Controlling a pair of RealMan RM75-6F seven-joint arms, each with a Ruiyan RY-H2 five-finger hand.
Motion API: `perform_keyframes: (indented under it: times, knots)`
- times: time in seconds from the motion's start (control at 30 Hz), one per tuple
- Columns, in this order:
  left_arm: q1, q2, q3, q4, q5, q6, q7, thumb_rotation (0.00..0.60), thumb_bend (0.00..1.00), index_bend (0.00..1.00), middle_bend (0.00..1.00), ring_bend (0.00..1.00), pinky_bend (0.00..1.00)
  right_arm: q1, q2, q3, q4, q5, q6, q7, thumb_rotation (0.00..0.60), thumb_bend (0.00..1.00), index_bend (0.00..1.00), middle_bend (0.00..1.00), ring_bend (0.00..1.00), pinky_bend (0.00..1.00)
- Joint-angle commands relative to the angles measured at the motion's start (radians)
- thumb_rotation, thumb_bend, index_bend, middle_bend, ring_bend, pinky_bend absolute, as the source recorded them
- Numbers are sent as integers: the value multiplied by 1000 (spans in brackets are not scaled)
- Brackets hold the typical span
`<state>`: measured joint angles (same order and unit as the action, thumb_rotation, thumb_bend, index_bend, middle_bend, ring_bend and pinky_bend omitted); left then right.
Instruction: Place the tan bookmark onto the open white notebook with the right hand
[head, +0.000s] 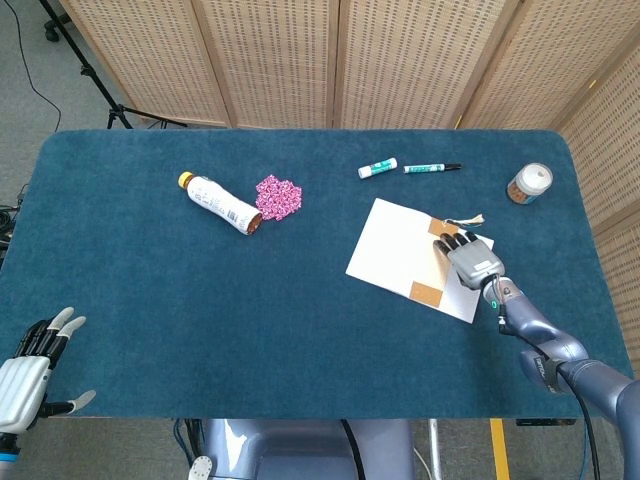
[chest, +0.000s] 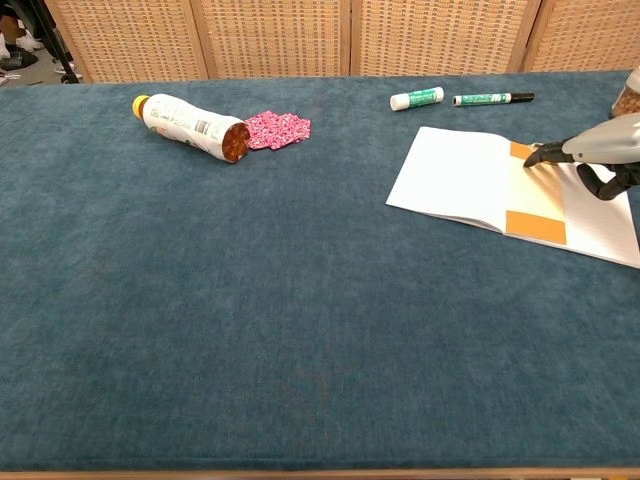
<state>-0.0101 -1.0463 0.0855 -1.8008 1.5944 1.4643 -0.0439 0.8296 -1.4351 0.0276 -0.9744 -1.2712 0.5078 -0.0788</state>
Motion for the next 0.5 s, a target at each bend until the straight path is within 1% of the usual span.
perform_keyframes:
  times: [0.03,0.5]
  knots:
    - [0,0,0,1,0,0,-1,600,0,0,0,0,0,-1,0,0,-2,0,1,-2,600,1000,0,0,0,62]
    - [-1,1,1,2,1,-3,-3,600,0,0,0,0,0,-7,7,9,-2,-4,20,1,600,1000,0,0,0,62]
